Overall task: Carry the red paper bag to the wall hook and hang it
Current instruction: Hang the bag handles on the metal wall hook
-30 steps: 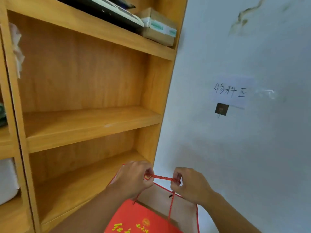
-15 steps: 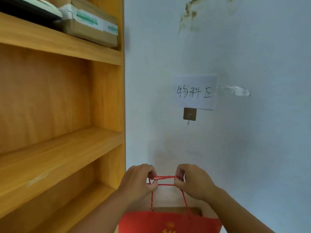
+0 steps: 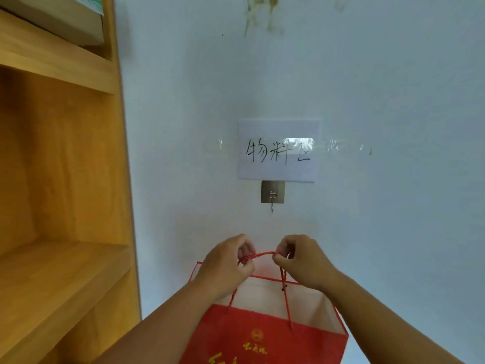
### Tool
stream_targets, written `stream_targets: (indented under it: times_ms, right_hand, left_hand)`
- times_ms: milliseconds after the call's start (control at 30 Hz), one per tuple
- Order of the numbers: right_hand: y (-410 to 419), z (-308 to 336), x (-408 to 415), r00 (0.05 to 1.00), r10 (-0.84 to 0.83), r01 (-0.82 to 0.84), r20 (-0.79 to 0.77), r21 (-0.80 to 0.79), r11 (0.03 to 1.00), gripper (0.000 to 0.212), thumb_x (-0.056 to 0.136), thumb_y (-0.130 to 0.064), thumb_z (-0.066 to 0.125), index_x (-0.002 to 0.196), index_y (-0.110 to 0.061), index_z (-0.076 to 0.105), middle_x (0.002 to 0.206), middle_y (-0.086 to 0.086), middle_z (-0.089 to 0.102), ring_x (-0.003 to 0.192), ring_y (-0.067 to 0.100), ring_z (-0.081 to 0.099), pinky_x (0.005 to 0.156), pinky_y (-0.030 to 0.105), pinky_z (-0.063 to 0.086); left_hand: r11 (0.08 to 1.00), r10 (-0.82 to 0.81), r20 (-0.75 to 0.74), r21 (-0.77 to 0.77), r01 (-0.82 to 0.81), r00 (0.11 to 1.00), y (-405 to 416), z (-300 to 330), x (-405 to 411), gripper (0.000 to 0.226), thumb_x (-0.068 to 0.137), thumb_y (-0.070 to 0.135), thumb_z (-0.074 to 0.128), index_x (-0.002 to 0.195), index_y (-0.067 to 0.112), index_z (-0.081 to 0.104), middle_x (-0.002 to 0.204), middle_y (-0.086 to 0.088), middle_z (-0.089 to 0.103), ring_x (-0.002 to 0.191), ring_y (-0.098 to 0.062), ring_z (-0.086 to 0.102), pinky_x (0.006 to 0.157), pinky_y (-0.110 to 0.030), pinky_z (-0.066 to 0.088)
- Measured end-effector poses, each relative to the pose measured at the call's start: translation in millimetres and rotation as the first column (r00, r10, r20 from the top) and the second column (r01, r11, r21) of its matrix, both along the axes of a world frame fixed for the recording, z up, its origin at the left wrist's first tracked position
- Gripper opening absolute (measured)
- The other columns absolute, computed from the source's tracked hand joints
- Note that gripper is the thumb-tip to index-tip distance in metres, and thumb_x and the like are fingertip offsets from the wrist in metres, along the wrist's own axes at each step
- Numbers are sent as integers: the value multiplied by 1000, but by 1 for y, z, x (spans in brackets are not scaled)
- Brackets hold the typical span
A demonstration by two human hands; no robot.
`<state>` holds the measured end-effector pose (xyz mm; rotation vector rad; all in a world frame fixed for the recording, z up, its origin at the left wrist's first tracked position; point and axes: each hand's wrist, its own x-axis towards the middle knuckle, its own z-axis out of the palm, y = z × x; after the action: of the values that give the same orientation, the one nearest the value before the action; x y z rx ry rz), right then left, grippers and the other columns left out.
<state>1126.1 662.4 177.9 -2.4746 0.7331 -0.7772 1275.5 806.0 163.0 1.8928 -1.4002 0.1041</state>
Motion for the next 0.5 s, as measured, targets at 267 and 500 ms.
stream_targets:
  times_ms: [267, 500]
  right_hand:
    - [-38, 26, 30, 991, -102, 102, 88, 2, 995, 16, 90, -21, 78, 77, -16, 70, 70, -2, 69, 58, 7, 59, 58, 22, 52]
    - [-76, 46, 49, 966, -151, 158, 209, -20, 987, 22, 92, -16, 76, 73, -21, 65, 65, -7, 60, 56, 6, 52, 57, 16, 39]
  left_hand:
    - [995, 2, 24, -100, 0, 1000, -58, 23, 41, 10, 91, 33, 74, 95, 36, 65, 88, 16, 70, 79, -1, 63, 65, -19, 50]
    - [977, 51, 33, -209, -43, 998, -105, 40, 51, 8, 92, 33, 74, 96, 33, 68, 88, 15, 71, 77, -1, 62, 66, -21, 52]
